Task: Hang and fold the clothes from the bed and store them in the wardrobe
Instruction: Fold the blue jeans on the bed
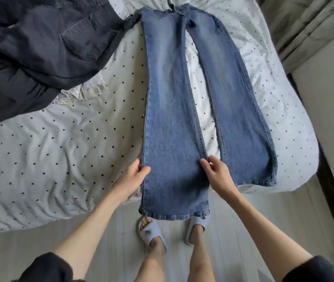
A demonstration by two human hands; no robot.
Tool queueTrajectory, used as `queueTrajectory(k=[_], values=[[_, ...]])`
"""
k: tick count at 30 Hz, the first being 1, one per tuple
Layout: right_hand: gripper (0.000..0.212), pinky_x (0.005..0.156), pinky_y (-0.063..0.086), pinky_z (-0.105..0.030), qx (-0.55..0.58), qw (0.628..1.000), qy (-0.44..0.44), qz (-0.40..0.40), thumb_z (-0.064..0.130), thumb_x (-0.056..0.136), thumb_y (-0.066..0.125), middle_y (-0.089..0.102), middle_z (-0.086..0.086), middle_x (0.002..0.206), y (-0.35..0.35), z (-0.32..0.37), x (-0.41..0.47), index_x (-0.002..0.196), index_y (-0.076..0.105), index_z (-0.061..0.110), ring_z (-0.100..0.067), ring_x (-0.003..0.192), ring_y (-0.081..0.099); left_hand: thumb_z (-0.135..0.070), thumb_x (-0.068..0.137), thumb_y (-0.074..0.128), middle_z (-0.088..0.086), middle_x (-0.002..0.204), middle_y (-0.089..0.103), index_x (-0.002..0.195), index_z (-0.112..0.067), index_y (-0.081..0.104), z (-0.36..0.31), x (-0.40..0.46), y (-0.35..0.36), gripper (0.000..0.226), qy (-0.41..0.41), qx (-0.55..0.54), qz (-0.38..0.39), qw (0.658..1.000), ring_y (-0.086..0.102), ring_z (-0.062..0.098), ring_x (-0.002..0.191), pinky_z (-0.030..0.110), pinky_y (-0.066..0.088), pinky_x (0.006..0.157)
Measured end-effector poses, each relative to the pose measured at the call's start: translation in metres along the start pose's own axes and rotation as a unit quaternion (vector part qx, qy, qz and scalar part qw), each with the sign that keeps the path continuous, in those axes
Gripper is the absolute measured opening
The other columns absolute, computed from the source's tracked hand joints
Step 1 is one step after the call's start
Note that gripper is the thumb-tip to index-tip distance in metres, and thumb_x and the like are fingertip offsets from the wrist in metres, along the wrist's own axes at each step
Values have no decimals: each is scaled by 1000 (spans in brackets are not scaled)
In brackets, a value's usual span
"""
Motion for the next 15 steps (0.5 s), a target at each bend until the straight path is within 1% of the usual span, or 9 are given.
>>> queueTrajectory(k=[2, 3, 4, 6, 8, 10, 11, 13, 15], values=[[41, 53, 21, -28, -1, 1000, 0, 21, 24, 94, 56, 30, 3, 58, 4, -6, -3, 64, 29, 15, -12, 56, 26, -34, 69, 61, -11, 94, 72, 97, -21, 62, 6, -2, 1, 32, -33, -42, 17, 998, 65, 5, 92, 29, 49, 85], [42, 53, 20, -27, -1, 999, 6, 34, 23, 92, 58, 29, 3, 58, 7, -13, -6, 63, 29, 16, -12, 57, 26, -38, 60, 62, -5, 98, 72, 98, -20, 63, 10, -4, 1, 41, -45, -39, 19, 998, 64, 14, 98, 36, 47, 91], [43, 53, 20, -27, -2, 999, 14, 46, 21, 91, 60, 29, 3, 58, 11, -20, -9, 62, 29, 16, -12, 58, 26, -39, 56, 62, 1, 101, 70, 98, -19, 63, 14, -6, 0, 46, -54, -23, 16, 998, 62, 20, 101, 40, 44, 93], [42, 54, 21, -28, 1, 997, 39, 69, 20, 90, 62, 30, 3, 59, 19, -34, -15, 62, 30, 17, -12, 59, 28, -30, 60, 63, 4, 104, 67, 101, -21, 59, 23, -11, -1, 42, -74, -18, 22, 997, 60, 23, 100, 38, 45, 91], [41, 55, 22, -29, 6, 995, 59, 84, 20, 91, 61, 30, 2, 61, 24, -46, -19, 63, 31, 16, -13, 59, 28, -16, 73, 66, 3, 111, 65, 109, -22, 54, 33, -14, 4, 39, -93, -31, 47, 994, 61, 21, 105, 38, 48, 93], [39, 55, 22, -28, 10, 993, 68, 98, 21, 92, 58, 30, 0, 62, 26, -51, -22, 64, 32, 15, -13, 59, 28, -6, 84, 66, 4, 116, 65, 115, -17, 54, 43, -16, 7, 35, -106, -8, 76, 991, 61, 19, 108, 39, 48, 96], [36, 56, 23, -29, 17, 991, 77, 108, 22, 93, 57, 31, -2, 63, 27, -54, -25, 66, 35, 13, -14, 61, 29, -7, 85, 66, 5, 115, 65, 114, -13, 55, 48, -18, 9, 31, -113, 13, 82, 990, 61, 19, 109, 37, 47, 97], [31, 61, 26, -30, 52, 986, 98, 123, 23, 94, 56, 36, -7, 68, 27, -55, -25, 71, 41, 8, -17, 66, 34, -12, 85, 68, 9, 113, 65, 113, -2, 58, 55, -18, 8, 31, -133, 39, 63, 988, 61, 22, 108, 39, 46, 99], [29, 66, 30, -31, 75, 980, 119, 143, 22, 93, 57, 43, -15, 73, 29, -57, -27, 79, 48, -2, -19, 72, 40, -14, 85, 69, 11, 112, 65, 111, 2, 57, 63, -22, 7, 33, -163, 12, 40, 986, 62, 24, 106, 42, 46, 99]])
Point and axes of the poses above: each hand's wrist, its own x-axis towards the middle knuckle, its own y-axis out of the palm, z = x × y, the point moved 6 cm from there along x, towards the middle knuckle
